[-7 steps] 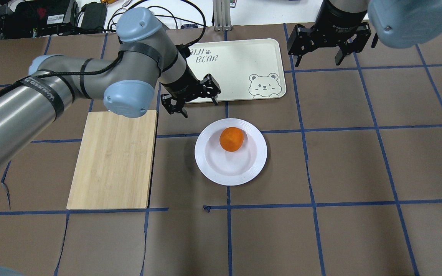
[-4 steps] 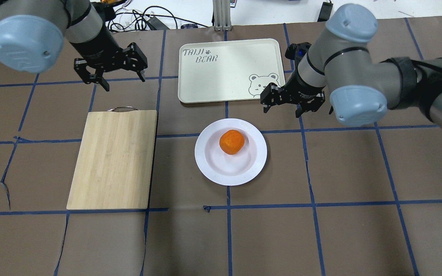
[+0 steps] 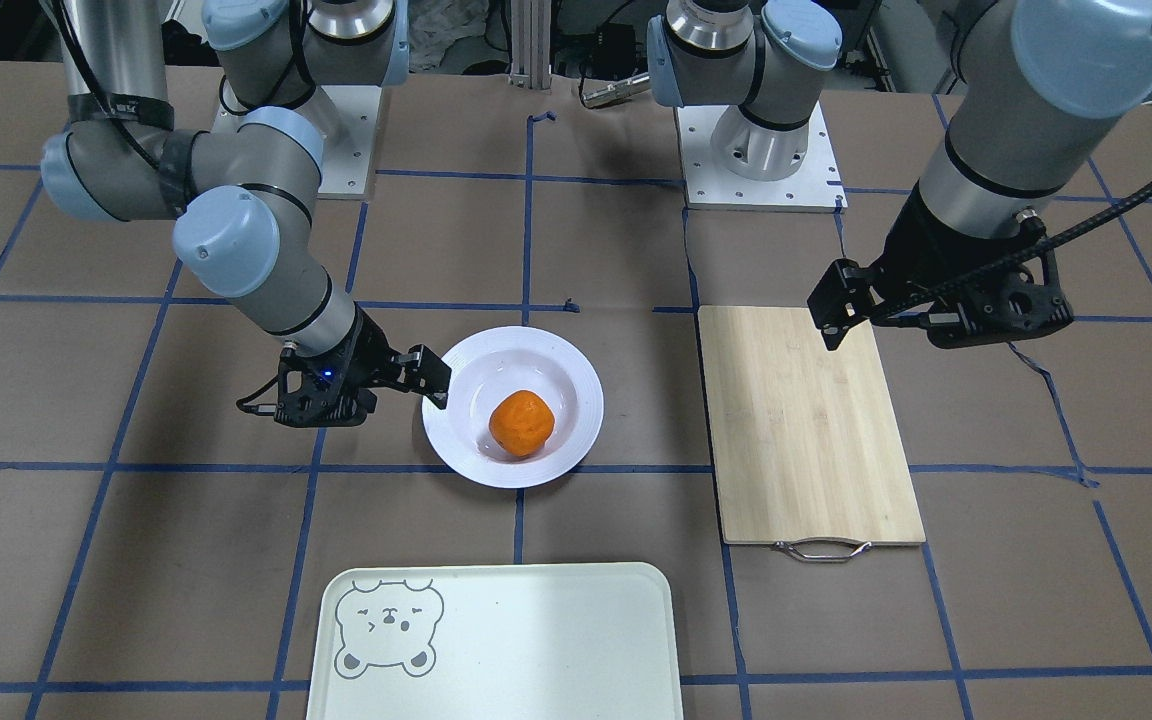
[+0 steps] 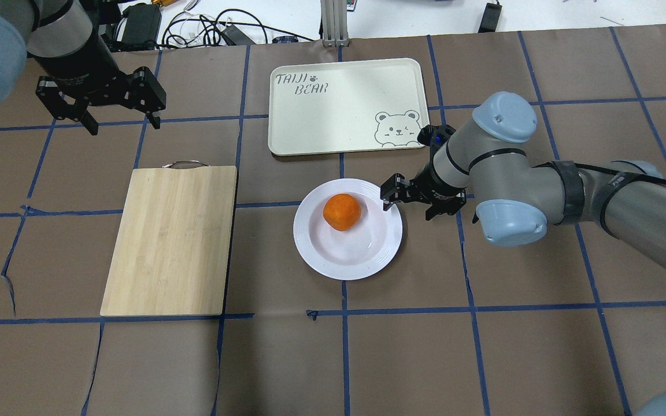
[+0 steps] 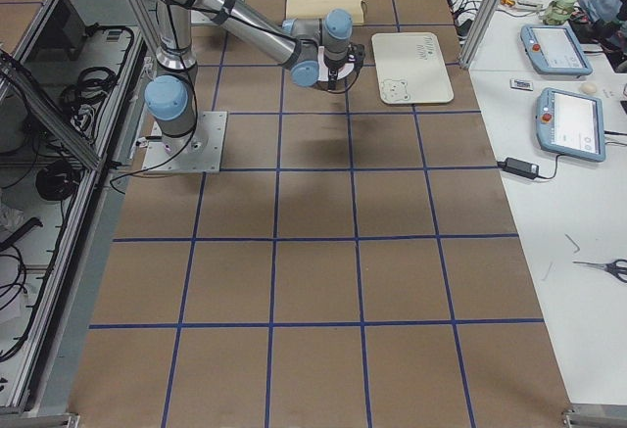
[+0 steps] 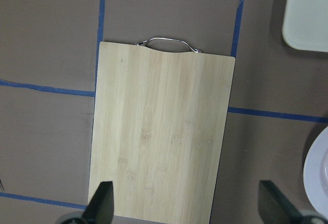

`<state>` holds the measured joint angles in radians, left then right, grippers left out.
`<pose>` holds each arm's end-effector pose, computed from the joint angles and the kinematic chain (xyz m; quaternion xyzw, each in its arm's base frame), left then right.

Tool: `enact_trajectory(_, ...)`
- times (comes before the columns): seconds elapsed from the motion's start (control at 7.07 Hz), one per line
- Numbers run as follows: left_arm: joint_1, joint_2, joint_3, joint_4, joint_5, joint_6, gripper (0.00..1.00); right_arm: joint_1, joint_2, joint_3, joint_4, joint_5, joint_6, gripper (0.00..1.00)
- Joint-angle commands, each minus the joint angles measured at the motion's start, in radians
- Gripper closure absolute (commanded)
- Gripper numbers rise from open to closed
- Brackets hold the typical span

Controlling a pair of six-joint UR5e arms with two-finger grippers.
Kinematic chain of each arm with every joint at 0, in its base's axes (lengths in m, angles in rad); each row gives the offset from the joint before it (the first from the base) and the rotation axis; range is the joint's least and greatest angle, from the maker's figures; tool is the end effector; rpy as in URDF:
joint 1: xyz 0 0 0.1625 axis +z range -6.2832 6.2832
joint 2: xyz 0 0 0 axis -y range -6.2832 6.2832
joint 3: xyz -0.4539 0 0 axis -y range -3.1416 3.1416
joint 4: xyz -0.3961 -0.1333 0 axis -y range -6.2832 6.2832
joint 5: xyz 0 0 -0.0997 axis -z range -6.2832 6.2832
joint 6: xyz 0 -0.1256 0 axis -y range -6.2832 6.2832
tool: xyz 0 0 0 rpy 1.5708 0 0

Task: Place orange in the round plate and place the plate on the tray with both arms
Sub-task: 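Raise the left gripper away while the right gripper moves to the plate rim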

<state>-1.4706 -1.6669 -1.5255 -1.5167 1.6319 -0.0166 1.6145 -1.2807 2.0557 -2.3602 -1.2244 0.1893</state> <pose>-0.0711 -0.5491 0.4692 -0.0584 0.9978 -0.0004 0.0306 0.1982 -0.5060 0.2036 0.0704 0.9825 0.0130 0.1720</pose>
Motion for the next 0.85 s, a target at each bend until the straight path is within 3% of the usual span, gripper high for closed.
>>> enact_trajectory(0.0,0.001,0.018,-0.011,0.0,-0.044,0.006,0.0,0.011,0.033,0.02,-0.03,0.058,0.086,0.0)
enact_trajectory(0.28,0.001,0.021,-0.012,0.0,-0.046,0.015,0.0,0.016,0.052,0.03,-0.028,0.117,0.102,0.0)
enact_trajectory(0.71,0.004,0.03,-0.007,0.001,-0.046,0.02,0.0,0.054,0.078,0.031,-0.062,0.117,0.163,0.0)
